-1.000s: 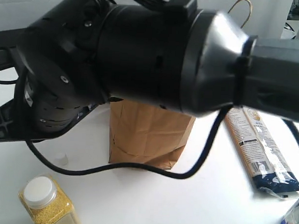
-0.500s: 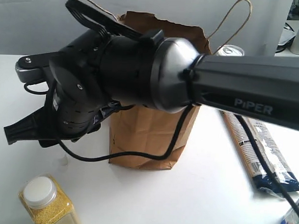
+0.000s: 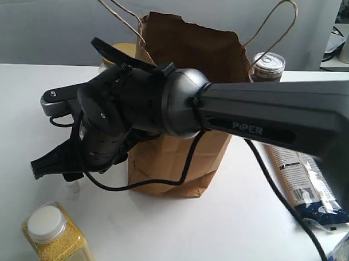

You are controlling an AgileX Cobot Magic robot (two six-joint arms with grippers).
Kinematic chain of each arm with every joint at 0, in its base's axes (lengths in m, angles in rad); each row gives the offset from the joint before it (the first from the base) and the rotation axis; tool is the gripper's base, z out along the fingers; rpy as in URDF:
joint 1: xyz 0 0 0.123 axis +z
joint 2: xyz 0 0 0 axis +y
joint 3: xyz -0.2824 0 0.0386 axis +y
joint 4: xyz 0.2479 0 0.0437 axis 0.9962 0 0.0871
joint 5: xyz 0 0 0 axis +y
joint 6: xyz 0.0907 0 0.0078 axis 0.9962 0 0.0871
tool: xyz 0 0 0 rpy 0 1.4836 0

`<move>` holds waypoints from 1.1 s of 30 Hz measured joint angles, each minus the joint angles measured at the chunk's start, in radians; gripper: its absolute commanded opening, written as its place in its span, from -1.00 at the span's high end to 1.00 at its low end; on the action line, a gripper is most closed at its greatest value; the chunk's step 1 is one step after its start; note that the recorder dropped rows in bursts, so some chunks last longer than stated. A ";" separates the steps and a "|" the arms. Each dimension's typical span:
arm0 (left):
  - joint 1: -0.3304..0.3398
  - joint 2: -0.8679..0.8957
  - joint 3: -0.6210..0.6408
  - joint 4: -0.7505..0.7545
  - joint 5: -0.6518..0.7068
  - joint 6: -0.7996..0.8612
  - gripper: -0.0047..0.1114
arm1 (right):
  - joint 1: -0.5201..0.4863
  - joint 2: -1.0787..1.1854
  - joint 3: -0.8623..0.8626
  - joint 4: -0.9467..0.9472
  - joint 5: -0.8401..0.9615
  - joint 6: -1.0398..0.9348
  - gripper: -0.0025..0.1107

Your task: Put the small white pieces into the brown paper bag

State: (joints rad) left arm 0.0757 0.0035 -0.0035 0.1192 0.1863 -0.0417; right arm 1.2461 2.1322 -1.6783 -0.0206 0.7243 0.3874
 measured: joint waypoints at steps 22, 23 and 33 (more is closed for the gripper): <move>0.000 0.000 0.000 0.000 0.000 0.000 0.92 | -0.019 0.074 -0.004 0.021 -0.004 -0.070 -0.20; 0.000 0.000 0.000 0.000 0.000 0.000 0.92 | -0.019 0.074 -0.004 0.021 -0.004 -0.072 -0.20; 0.000 0.000 0.000 0.000 0.000 0.000 0.92 | 0.007 0.074 -0.004 0.064 -0.014 -0.087 -0.20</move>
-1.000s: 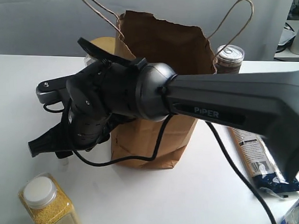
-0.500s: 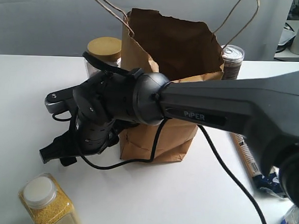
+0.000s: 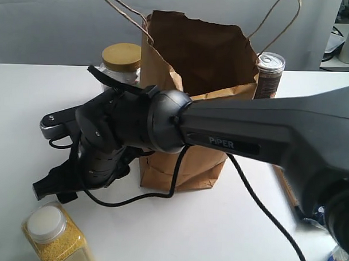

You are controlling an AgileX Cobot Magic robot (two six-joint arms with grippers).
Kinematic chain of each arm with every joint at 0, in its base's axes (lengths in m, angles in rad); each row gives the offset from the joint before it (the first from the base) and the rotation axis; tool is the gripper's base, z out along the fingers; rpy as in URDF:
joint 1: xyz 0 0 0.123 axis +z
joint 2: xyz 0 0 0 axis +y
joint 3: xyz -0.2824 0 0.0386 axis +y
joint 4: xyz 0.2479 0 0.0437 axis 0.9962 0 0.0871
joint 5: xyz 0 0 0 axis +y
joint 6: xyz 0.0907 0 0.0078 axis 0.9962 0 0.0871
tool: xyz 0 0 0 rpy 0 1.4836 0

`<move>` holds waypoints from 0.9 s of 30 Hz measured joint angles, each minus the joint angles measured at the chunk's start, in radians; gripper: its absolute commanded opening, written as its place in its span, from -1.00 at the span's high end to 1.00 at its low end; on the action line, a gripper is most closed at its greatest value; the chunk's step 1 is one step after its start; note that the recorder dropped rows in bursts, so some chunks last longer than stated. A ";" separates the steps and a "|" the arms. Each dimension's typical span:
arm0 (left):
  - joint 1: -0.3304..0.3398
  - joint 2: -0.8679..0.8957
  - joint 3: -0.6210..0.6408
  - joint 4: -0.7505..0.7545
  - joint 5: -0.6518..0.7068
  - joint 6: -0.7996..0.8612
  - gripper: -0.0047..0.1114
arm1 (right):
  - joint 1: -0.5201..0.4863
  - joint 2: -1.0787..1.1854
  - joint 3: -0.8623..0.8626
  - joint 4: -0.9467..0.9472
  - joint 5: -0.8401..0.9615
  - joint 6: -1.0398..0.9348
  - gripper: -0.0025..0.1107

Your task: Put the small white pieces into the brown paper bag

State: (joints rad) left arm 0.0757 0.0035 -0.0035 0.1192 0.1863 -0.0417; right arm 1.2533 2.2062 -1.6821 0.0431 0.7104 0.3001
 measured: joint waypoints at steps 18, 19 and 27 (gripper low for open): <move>0.000 0.000 0.000 0.000 0.002 0.000 0.92 | 0.002 -0.032 -0.172 -0.052 0.068 -0.004 -0.20; 0.000 0.000 0.000 0.000 0.002 0.000 0.92 | 0.002 -0.032 -0.174 -0.052 0.070 -0.004 -0.20; 0.000 0.000 0.000 0.000 0.002 0.000 0.92 | 0.002 -0.032 -0.174 -0.010 0.102 -0.013 -0.20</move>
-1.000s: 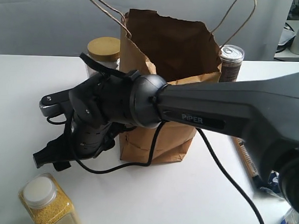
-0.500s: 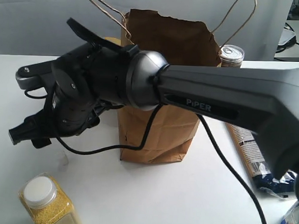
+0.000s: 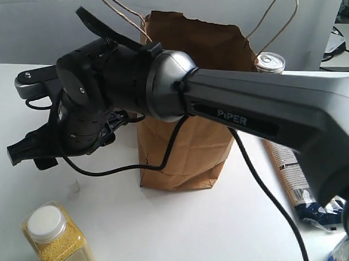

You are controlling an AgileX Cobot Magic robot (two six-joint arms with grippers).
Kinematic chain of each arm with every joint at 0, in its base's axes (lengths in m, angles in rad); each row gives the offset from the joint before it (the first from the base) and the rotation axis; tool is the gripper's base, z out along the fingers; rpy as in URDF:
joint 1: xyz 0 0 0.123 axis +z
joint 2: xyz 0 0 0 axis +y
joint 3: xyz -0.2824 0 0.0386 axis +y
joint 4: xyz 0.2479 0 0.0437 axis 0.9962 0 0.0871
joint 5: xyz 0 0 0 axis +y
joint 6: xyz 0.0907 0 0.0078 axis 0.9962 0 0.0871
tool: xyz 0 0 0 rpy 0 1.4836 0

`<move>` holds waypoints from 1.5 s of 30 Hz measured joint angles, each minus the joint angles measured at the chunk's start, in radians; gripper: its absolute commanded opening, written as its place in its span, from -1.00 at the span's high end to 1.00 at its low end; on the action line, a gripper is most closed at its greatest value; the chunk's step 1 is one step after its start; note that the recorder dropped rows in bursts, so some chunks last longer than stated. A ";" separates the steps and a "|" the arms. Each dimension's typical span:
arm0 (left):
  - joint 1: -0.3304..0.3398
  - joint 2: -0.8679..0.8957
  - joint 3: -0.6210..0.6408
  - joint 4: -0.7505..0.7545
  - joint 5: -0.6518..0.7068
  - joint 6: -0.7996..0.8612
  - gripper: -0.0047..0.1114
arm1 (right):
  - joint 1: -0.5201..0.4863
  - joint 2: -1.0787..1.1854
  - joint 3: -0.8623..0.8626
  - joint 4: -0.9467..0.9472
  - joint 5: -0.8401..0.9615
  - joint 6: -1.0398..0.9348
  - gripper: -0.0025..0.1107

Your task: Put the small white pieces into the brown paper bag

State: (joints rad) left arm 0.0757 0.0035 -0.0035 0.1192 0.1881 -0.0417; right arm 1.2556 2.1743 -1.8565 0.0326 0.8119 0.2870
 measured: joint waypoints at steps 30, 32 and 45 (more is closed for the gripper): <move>0.000 0.000 0.000 0.000 0.000 0.000 0.92 | -0.013 0.152 0.000 0.067 -0.068 -0.060 -0.20; 0.000 0.000 0.000 0.000 0.000 0.000 0.92 | -0.017 0.152 0.000 0.067 -0.074 -0.067 -0.20; 0.000 0.000 0.000 0.000 0.000 0.000 0.92 | -0.017 0.161 0.000 0.090 -0.085 -0.099 -0.13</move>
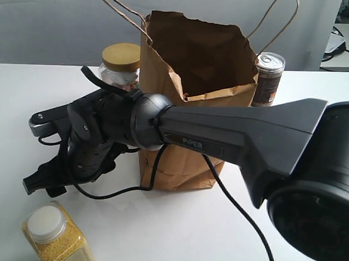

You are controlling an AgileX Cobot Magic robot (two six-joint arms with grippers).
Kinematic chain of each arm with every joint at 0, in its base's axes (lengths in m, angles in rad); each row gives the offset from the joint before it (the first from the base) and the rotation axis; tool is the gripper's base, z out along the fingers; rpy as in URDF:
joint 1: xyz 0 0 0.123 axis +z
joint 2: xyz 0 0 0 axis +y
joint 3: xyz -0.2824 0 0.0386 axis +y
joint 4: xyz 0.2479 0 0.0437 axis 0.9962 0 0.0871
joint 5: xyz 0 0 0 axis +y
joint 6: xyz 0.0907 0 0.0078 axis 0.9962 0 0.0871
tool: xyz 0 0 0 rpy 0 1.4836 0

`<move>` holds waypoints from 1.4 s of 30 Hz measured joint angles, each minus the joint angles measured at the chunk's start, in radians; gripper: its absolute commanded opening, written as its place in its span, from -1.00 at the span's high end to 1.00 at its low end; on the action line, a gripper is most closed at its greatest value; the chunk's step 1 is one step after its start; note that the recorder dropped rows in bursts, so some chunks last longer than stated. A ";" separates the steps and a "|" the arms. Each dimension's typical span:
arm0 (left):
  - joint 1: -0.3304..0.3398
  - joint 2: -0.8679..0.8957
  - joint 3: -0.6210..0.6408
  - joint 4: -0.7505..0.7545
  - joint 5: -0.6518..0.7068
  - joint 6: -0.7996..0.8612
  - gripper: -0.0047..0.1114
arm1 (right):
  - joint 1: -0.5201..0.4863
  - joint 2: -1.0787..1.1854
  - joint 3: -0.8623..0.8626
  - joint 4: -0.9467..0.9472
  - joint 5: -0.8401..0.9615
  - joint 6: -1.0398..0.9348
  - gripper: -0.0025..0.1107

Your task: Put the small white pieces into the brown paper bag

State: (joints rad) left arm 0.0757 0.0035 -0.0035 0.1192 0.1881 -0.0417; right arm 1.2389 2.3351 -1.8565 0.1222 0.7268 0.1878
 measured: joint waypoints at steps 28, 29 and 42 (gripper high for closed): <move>0.000 0.000 0.000 0.000 0.000 0.000 0.92 | -0.022 -0.137 0.000 -0.030 0.112 -0.010 0.96; 0.000 0.000 0.000 0.000 0.000 0.000 0.92 | -0.026 -0.135 0.000 -0.025 0.116 -0.010 0.96; 0.000 0.000 0.000 0.000 0.000 0.000 0.92 | -0.052 -0.129 0.000 0.134 0.167 -0.021 0.01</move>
State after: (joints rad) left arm 0.0757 0.0035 -0.0035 0.1192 0.1881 -0.0417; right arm 1.1874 2.2066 -1.8565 0.2566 0.8933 0.1668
